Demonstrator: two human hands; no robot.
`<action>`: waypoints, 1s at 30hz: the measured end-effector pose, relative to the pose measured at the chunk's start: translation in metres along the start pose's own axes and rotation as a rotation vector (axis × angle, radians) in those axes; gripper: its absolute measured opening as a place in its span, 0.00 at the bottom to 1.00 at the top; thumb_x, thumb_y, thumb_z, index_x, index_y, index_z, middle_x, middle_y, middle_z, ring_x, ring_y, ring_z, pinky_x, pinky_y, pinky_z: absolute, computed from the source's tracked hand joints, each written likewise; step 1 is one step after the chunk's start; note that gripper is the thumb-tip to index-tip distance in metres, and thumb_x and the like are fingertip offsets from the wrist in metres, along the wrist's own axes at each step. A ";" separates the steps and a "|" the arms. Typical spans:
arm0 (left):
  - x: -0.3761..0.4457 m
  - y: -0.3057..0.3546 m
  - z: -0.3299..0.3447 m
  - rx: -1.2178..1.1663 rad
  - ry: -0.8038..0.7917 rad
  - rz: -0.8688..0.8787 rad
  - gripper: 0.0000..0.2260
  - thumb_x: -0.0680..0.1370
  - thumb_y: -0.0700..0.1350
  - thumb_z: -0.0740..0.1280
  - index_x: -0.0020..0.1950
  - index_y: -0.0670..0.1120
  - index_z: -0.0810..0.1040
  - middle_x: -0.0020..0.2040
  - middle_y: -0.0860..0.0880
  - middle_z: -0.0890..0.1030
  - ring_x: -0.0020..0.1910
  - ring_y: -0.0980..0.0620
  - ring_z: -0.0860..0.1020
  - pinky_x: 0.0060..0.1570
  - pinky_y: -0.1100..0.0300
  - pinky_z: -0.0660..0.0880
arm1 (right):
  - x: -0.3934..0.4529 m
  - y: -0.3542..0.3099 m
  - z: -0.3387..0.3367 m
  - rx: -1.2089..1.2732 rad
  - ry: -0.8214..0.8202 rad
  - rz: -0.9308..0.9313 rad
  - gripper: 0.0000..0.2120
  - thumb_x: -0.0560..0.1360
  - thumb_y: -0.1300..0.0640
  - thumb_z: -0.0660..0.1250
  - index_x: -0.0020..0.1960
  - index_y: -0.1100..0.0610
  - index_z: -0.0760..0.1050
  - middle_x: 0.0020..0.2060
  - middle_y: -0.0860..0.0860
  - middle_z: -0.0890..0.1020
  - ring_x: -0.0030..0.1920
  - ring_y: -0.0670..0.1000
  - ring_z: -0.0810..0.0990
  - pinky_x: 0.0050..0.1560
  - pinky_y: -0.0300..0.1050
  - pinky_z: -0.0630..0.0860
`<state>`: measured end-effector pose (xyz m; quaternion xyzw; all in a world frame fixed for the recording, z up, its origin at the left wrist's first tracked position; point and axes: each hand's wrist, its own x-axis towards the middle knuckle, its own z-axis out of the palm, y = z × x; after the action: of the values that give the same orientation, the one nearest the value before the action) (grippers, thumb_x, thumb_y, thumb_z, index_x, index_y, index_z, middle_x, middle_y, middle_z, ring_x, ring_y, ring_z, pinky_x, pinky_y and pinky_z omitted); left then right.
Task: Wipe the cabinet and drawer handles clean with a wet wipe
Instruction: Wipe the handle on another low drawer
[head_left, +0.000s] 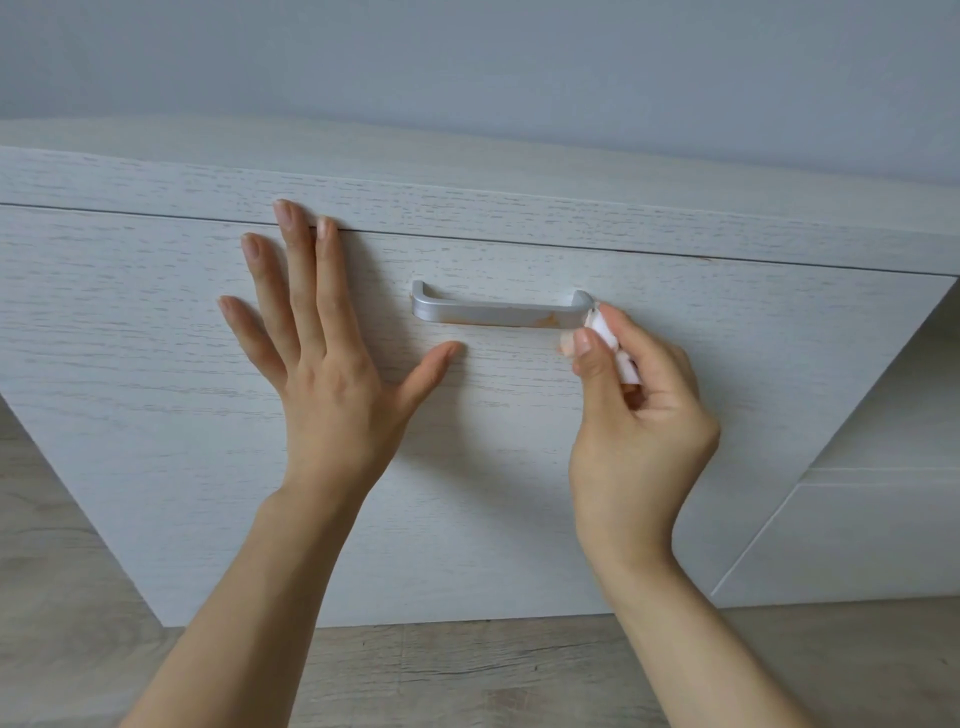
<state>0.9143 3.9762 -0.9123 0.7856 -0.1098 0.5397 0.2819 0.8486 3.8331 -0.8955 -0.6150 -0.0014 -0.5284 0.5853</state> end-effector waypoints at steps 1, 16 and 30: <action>0.000 0.000 0.000 -0.003 0.000 0.000 0.45 0.73 0.64 0.67 0.77 0.39 0.49 0.76 0.35 0.52 0.74 0.36 0.45 0.69 0.37 0.40 | 0.002 0.000 0.000 0.024 0.010 0.025 0.11 0.74 0.67 0.68 0.52 0.53 0.79 0.43 0.54 0.82 0.41 0.40 0.82 0.46 0.33 0.75; 0.000 -0.001 0.001 -0.004 0.003 0.007 0.45 0.74 0.64 0.67 0.77 0.39 0.50 0.76 0.34 0.53 0.74 0.36 0.46 0.68 0.34 0.41 | 0.003 -0.004 0.003 -0.059 -0.014 -0.226 0.10 0.74 0.64 0.69 0.54 0.56 0.79 0.45 0.48 0.78 0.44 0.49 0.82 0.49 0.43 0.77; 0.000 0.001 0.000 -0.003 0.002 0.002 0.45 0.73 0.64 0.67 0.77 0.38 0.51 0.76 0.35 0.54 0.74 0.36 0.47 0.69 0.36 0.42 | 0.015 -0.001 -0.012 -0.263 -0.011 -0.389 0.06 0.74 0.65 0.69 0.51 0.62 0.81 0.42 0.51 0.76 0.42 0.34 0.74 0.49 0.25 0.68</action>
<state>0.9134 3.9752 -0.9119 0.7846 -0.1108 0.5406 0.2825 0.8468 3.8153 -0.8883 -0.6770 -0.0545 -0.6236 0.3872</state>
